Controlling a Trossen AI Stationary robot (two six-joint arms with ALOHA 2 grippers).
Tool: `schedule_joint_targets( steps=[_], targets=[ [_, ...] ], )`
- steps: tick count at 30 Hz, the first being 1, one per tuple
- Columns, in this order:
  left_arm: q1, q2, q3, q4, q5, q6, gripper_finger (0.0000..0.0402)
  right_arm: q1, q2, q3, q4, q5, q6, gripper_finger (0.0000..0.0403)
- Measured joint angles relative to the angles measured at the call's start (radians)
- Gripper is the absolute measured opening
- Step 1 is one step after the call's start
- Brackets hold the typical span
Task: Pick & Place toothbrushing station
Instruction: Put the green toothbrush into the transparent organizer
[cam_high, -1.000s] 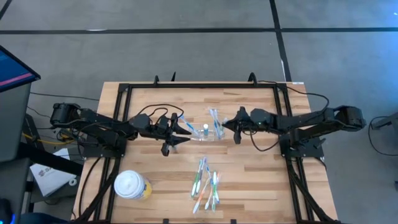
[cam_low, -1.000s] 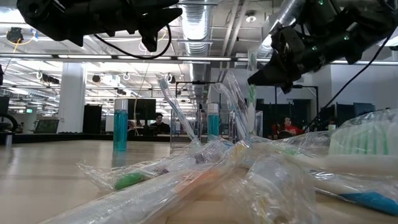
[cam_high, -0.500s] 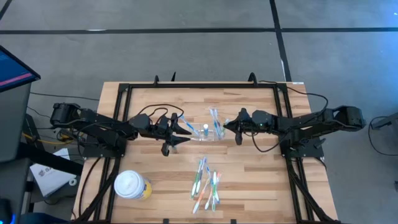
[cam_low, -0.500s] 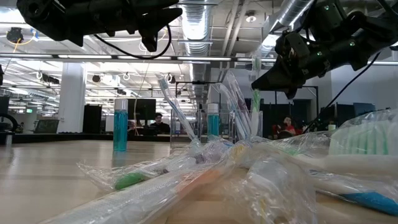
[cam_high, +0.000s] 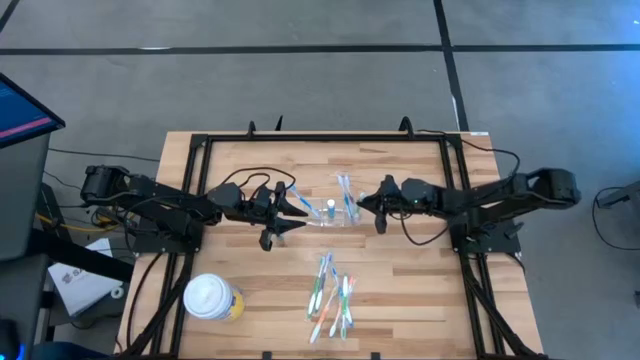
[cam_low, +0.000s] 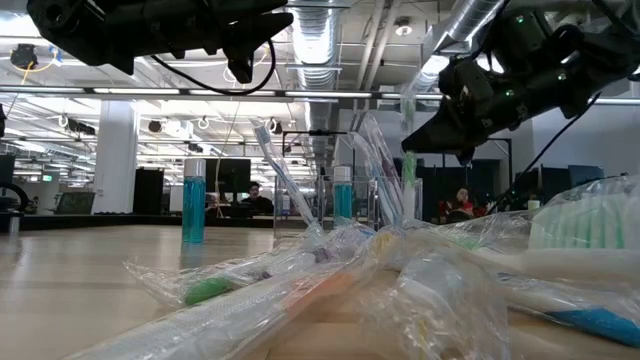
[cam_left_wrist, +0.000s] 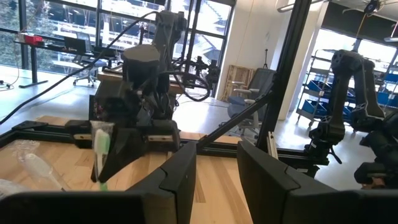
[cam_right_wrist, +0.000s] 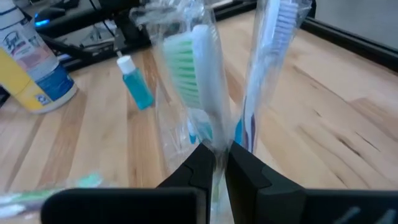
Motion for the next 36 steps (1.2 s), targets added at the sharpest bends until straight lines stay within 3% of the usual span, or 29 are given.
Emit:
schedule_joint_targets(
  steps=[5, 12, 27, 36],
  targets=[
    [0.000, 0.000, 0.000, 0.000, 0.000, 0.000, 0.0111, -0.015, 0.065, 0.002, 0.087, -0.007, 0.000, 0.0024],
    [0.000, 0.000, 0.000, -0.003, 0.000, 0.000, 0.0111, -0.033, 0.065, 0.001, 0.079, -0.008, 0.003, 0.0034],
    [0.000, 0.000, 0.000, -0.004, 0.000, 0.000, 0.0111, -0.068, 0.038, -0.001, 0.062, -0.003, -0.013, 0.0140],
    [0.000, 0.000, 0.000, -0.005, 0.000, 0.000, 0.0111, -0.079, -0.040, -0.001, -0.033, -0.003, -0.028, 0.0164]
  ],
)
